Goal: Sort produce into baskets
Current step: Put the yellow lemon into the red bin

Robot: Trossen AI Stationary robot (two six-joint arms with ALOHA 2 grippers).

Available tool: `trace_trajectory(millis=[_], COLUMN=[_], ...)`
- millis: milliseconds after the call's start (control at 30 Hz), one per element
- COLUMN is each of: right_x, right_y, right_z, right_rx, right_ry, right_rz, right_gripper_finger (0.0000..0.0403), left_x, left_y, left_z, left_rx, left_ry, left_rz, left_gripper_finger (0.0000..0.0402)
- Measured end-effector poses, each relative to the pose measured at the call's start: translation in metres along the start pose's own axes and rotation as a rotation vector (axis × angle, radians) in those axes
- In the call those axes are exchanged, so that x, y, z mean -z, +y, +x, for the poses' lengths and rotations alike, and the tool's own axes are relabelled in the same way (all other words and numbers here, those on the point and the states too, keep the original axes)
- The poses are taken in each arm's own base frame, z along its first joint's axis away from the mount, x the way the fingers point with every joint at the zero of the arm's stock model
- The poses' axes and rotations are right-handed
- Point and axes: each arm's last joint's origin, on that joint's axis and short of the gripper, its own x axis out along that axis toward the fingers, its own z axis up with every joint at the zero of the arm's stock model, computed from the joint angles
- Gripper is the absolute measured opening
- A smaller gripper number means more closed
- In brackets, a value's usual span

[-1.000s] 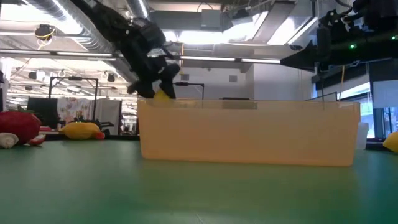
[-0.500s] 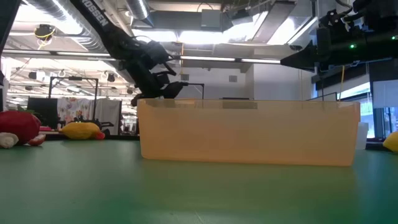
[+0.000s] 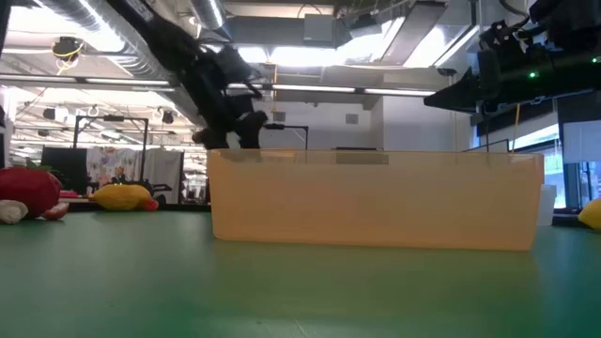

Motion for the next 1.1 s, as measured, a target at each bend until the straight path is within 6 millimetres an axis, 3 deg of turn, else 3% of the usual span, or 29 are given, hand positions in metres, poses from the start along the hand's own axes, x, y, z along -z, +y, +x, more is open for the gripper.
trace_trajectory(millis=[267, 433, 833, 1100], right_x=[0.0, 0.0, 0.0, 0.0], right_y=[0.0, 0.0, 0.0, 0.0], right_z=[0.0, 0.0, 0.0, 0.0], right_rx=[-0.001, -0.001, -0.002, -0.002], right_ry=[0.0, -0.001, -0.001, 0.0], right_rz=[0.0, 0.0, 0.0, 0.0], right_gripper_finger=[0.001, 0.001, 0.001, 0.001], left_x=[0.003, 0.014, 0.026, 0.028], left_y=[0.011, 0.018, 0.031, 0.033], left_z=[-0.062, -0.084, -0.083, -0.078], left_rx=[-0.015, -0.021, -0.287, -0.32], left_ry=[0.101, 0.191, 0.275, 0.305], left_rz=[0.104, 0.066, -0.011, 0.019], left_gripper_finger=[0.0375, 0.0375, 0.0375, 0.0375])
